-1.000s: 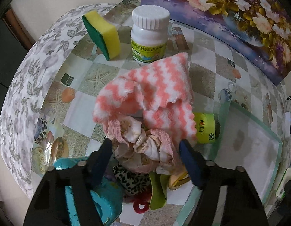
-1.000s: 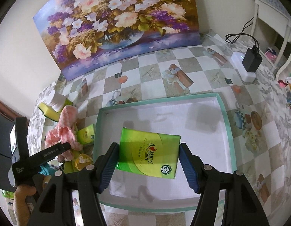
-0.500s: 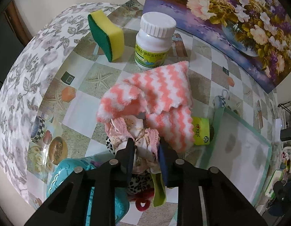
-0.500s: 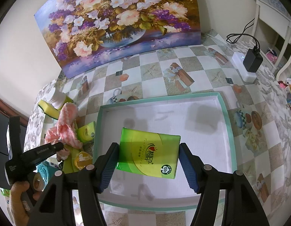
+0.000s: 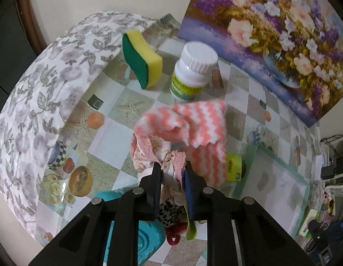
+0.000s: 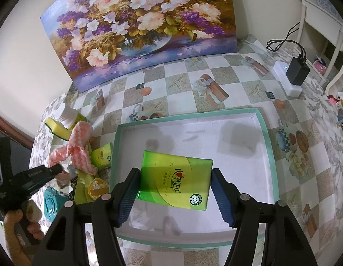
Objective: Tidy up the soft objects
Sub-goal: 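Carry the pink floral cloth with the left tool into the tray and release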
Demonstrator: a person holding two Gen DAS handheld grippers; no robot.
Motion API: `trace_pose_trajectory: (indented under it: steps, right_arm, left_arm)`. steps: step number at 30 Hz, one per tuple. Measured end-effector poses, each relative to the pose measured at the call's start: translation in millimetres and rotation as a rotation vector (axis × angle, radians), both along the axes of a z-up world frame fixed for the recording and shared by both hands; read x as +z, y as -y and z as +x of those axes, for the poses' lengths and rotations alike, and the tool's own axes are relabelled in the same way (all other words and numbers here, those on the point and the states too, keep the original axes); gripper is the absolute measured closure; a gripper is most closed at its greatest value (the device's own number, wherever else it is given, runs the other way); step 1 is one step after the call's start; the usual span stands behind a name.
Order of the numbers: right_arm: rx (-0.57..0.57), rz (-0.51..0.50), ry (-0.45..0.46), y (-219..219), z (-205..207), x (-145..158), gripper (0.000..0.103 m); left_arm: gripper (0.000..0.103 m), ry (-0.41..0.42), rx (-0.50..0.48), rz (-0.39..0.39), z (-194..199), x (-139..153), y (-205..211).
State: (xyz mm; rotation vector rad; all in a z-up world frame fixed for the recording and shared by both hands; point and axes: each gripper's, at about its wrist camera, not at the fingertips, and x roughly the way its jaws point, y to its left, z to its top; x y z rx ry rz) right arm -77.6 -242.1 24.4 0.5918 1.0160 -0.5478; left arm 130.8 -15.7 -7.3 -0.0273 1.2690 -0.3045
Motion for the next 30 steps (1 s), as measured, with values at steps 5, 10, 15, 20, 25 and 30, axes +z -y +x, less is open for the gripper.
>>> trace_pose_trajectory:
  steps: [5,10,15,20,25,30]
  right_arm:
    - [-0.004,-0.021,0.016,-1.7,-3.6,9.7,0.036]
    - [-0.005,-0.063,0.060,-5.4,-8.4,31.9,0.036]
    - [-0.010,-0.096,0.094,-7.2,-13.9,49.6,0.036]
    - [-0.030,-0.120,0.126,-3.4,-24.4,63.8,0.036]
    - [-0.068,-0.115,0.099,10.2,-32.1,55.5,0.036]
    - [-0.145,-0.098,0.016,32.2,-43.6,32.9,0.036]
  left_arm:
    - [0.084,0.059,0.015,-0.063,-2.6,33.4,-10.8]
    - [0.084,0.145,0.014,-0.130,-11.4,74.3,-20.0]
    - [0.084,0.200,0.001,-0.186,-21.4,102.4,-25.0]
    - [0.084,0.220,-0.040,-0.209,-32.9,113.6,-13.7]
    - [0.084,0.190,-0.118,-0.192,-46.4,107.6,16.0]
    - [0.084,0.154,-0.209,-0.161,-65.9,93.5,54.4]
